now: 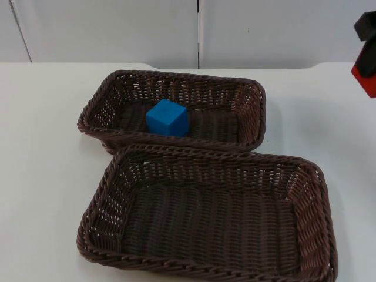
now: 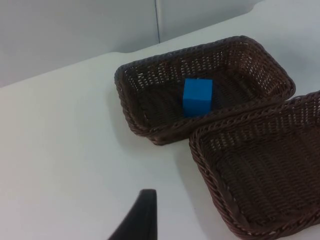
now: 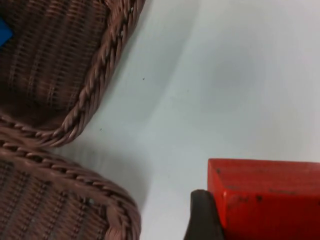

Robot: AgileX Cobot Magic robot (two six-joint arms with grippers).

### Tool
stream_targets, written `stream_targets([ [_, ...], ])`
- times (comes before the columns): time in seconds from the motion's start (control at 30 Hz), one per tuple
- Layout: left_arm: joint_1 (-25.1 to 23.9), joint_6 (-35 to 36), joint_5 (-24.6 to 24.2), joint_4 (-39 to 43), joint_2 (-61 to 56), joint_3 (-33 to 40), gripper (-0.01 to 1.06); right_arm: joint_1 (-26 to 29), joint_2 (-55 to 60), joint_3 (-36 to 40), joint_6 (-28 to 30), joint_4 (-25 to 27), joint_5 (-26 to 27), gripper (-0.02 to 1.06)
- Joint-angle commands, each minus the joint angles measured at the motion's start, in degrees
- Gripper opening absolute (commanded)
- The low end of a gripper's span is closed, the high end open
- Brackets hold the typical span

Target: Pick up one cube with the left hand and place it into the upper basket. Pick up one cube with the right hand and place it into the lower basket.

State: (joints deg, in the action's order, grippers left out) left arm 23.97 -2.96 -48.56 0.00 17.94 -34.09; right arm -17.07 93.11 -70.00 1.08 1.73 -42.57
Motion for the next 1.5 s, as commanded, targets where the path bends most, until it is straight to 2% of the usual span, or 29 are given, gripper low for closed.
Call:
stream_targets([
  [0.0, -0.1, 0.1, 0.4, 0.0, -0.3, 0.2, 0.97, -0.9, -0.8, -0.4, 1.0, 0.0, -0.5, 0.00],
  [0.07, -0.1, 0.1, 0.4, 0.0, -0.3, 0.2, 0.97, -3.2, -0.8, -0.4, 3.0, -0.1, -0.7, 0.00],
  [0.87, -0.1, 0.1, 0.4, 0.0, -0.3, 0.2, 0.97, -26.6, -0.8, -0.4, 3.7, -0.1, -1.0, 0.00],
  [1.03, -0.1, 0.1, 0.4, 0.0, -0.3, 0.2, 0.97, -28.8, -0.8, -0.4, 3.9, 0.0, -0.8, 0.00],
  [1.2, -0.1, 0.1, 0.4, 0.0, -0.3, 0.2, 0.97, -28.9, -0.7, -0.4, 4.0, 2.2, -1.4, 0.00],
  [1.3, -0.1, 0.1, 0.4, 0.0, -0.3, 0.2, 0.97, -28.9, -0.7, -0.4, 6.1, 3.4, -2.4, 0.00],
  [1.47, -0.1, 0.1, 0.4, 0.0, -0.3, 0.2, 0.97, -28.9, -0.7, -0.4, 6.3, 3.3, -2.4, 0.00],
])
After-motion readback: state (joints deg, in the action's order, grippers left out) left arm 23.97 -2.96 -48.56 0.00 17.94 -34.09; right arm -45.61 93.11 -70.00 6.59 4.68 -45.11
